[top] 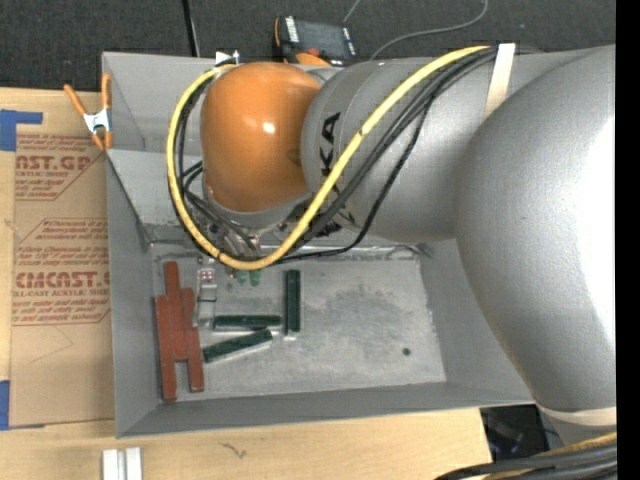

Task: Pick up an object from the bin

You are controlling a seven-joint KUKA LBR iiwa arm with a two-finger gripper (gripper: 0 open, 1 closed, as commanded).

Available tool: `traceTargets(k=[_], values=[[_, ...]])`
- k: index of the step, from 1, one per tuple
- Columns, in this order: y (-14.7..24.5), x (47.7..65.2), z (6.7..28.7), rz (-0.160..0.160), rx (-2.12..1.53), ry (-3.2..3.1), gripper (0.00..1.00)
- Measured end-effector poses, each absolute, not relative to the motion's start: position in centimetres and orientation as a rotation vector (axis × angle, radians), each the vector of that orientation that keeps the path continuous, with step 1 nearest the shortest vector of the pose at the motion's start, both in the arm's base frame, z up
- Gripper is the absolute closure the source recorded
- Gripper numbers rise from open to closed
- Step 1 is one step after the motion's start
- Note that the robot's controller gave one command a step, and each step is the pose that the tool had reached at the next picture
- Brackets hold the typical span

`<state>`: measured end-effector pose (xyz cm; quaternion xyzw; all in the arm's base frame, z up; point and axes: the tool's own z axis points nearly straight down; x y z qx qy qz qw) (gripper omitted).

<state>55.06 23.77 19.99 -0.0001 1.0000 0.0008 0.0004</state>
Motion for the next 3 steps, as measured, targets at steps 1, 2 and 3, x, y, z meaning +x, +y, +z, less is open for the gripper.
traceTargets(k=[1, 2, 3], values=[[18.6, 53.1, 6.5, -0.006, -0.179, 3.144, 0.00], [18.9, 53.3, 7.0, 0.002, -0.180, 3.136, 1.00], [22.1, 51.8, 22.2, 0.005, -0.226, 3.124, 1.00]])
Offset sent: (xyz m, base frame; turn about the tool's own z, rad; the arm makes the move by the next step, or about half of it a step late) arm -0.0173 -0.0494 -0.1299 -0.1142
